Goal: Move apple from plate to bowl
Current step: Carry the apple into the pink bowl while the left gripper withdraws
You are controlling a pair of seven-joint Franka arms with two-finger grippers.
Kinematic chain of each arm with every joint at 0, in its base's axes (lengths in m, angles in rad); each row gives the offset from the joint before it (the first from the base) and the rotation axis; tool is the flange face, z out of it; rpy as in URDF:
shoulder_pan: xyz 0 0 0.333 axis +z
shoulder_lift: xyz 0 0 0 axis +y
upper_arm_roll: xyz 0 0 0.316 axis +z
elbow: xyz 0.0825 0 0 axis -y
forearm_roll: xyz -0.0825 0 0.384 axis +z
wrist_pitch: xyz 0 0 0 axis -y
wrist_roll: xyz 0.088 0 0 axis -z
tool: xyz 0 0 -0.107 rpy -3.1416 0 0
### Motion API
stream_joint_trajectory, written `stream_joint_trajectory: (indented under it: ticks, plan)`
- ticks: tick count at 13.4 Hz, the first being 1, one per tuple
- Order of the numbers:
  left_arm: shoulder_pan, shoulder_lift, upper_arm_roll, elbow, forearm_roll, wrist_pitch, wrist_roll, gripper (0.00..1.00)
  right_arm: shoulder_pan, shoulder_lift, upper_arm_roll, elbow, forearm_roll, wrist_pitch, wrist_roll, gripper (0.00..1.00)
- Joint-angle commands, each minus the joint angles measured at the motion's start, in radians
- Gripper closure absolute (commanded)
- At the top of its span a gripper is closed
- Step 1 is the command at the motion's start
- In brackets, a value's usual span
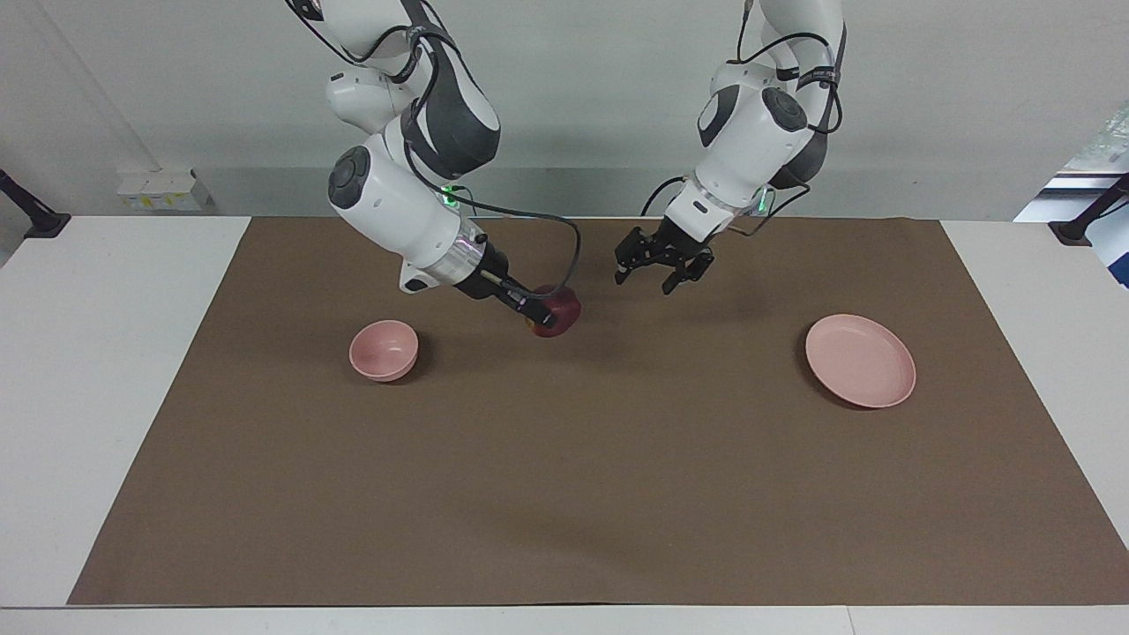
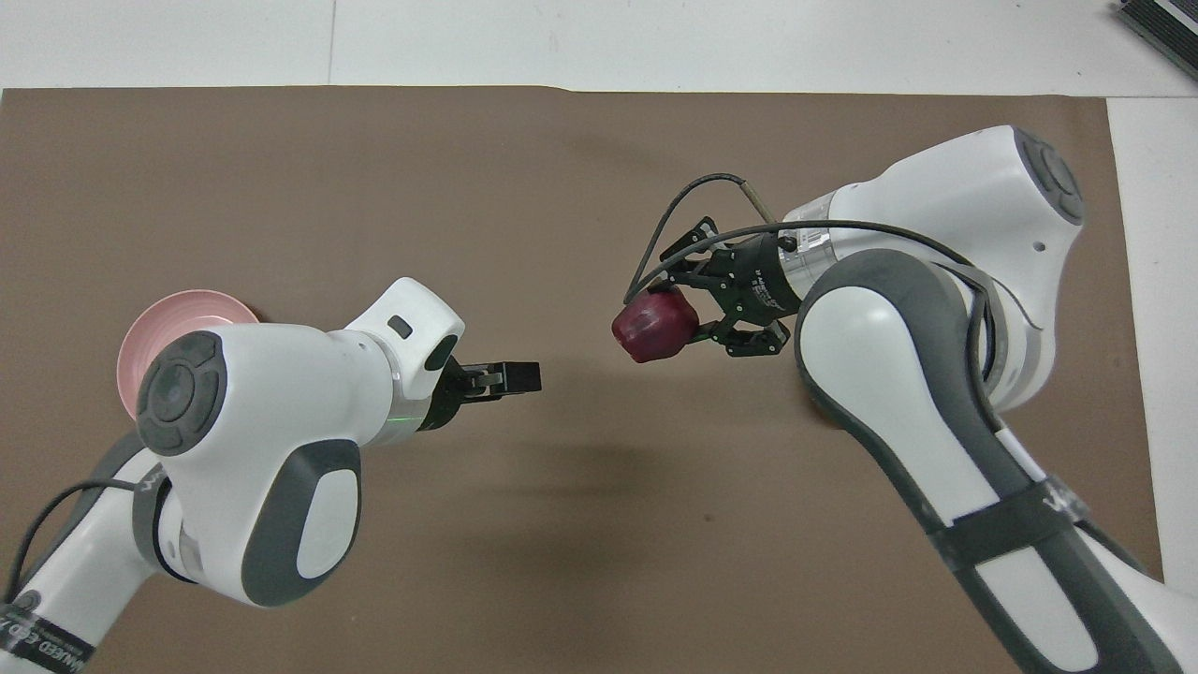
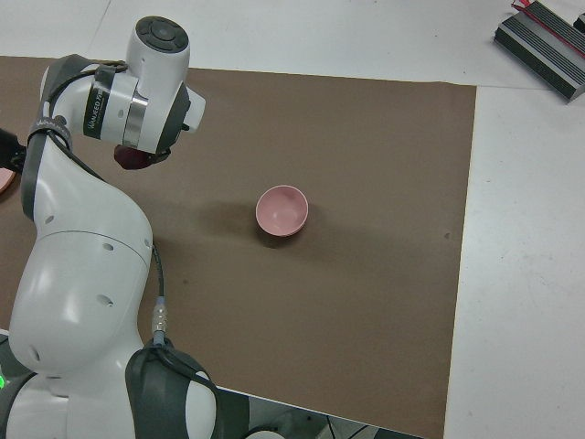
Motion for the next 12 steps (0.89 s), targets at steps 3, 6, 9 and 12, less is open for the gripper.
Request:
stream_joint_trajectory:
  ticks: [3,6,9,12]
  plan:
    - [0.152,0.007,-0.005,0.046,0.223,-0.156,0.132,0.00,-0.080,-0.019,0.006,-0.010,-0.077,-0.057,-0.214,0.85]
    - [0.253,0.031,-0.003,0.096,0.323,-0.184,0.267,0.00,-0.108,-0.025,0.006,-0.019,-0.209,-0.065,-0.352,0.85]
    - [0.374,0.071,-0.005,0.260,0.343,-0.302,0.379,0.00,-0.122,-0.042,0.006,-0.069,-0.359,-0.036,-0.473,0.85]
    - [0.451,0.099,-0.005,0.446,0.355,-0.458,0.451,0.00,-0.149,-0.106,0.005,-0.211,-0.465,0.100,-0.602,0.85]
